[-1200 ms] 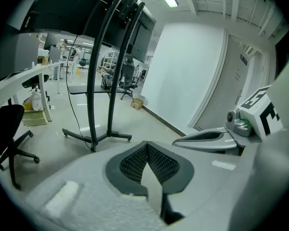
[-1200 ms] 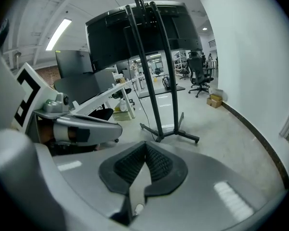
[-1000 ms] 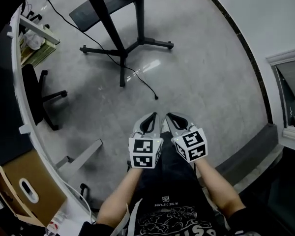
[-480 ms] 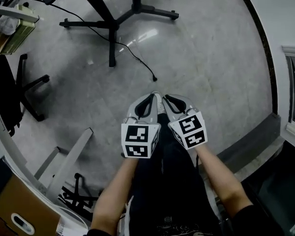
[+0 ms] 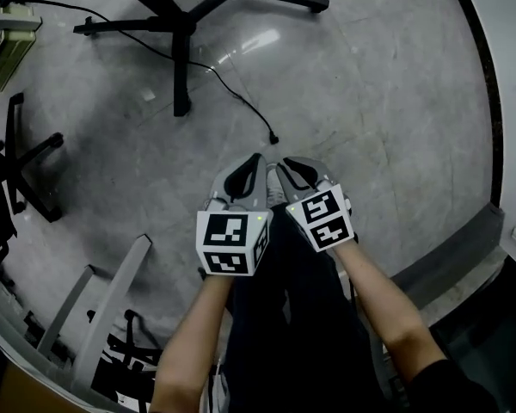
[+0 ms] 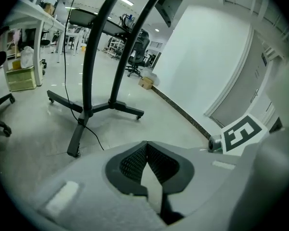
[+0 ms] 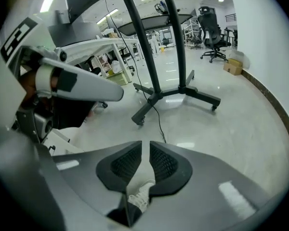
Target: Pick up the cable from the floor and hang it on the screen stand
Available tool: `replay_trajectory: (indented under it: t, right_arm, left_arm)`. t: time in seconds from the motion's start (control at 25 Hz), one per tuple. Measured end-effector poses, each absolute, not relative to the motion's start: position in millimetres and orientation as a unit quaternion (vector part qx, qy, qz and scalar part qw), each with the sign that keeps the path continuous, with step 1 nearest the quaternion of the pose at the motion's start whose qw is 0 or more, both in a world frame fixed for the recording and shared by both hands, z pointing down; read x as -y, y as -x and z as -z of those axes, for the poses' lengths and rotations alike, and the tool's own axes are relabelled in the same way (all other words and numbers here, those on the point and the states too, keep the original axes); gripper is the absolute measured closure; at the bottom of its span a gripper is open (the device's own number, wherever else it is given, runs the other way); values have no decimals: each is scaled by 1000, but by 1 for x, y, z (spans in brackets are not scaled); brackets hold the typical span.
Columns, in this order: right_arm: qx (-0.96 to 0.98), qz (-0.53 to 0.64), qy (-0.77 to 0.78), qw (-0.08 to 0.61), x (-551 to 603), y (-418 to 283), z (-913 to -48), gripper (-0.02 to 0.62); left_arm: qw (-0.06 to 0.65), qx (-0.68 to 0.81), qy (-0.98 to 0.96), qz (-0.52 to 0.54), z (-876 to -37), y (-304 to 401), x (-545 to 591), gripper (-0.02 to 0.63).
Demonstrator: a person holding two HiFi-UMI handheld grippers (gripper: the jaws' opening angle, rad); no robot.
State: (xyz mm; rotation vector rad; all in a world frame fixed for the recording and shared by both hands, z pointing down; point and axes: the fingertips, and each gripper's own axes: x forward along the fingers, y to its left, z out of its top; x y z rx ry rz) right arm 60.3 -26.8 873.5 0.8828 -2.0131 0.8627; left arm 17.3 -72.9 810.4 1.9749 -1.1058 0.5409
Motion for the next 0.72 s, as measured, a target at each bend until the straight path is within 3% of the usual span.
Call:
replay_trajectory:
  t: [0.72]
  right_arm:
    - [762,-364,-312,435,12,-78,-1107,476]
  left_arm:
    - [386,419,-789,-231,-980,-33,90,603]
